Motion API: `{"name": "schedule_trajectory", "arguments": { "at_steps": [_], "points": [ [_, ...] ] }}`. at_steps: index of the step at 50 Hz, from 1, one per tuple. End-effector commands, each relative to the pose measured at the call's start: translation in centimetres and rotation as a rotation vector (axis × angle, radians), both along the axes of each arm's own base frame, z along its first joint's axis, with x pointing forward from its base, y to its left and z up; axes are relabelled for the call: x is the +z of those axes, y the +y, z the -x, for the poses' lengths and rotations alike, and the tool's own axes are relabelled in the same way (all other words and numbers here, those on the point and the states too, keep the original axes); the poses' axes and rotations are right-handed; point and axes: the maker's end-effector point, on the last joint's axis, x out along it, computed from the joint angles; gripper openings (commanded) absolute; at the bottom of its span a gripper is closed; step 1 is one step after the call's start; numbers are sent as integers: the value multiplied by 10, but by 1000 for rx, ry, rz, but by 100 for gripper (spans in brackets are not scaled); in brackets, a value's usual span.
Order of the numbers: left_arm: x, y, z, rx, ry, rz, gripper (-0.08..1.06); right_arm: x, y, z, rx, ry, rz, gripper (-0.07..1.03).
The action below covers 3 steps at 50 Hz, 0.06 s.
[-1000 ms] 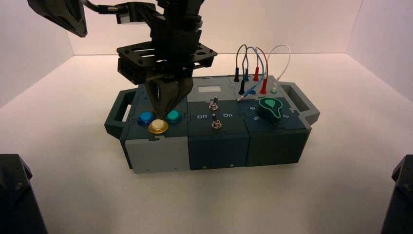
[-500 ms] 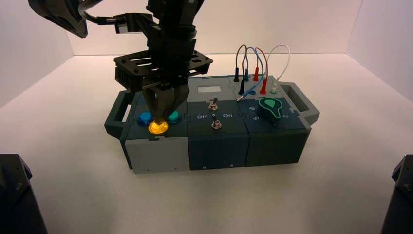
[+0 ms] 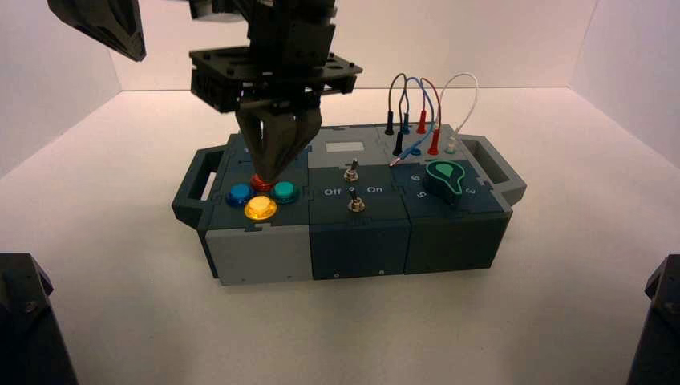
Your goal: Push the yellow button with the right gripper.
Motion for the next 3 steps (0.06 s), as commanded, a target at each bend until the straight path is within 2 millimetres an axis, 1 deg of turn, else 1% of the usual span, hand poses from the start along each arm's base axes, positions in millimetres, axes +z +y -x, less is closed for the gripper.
{"name": "schedule_trajectory", "arguments": {
  "at_steps": [1,3],
  "points": [
    [8,-3,-4,-10,-31,9,-3,19,6,-5,-10,-23,-46,-2],
    [8,-3,-4,-9,-33,9,-3,18,6,-5,-10,-23,-46,-2]
  ]
}}
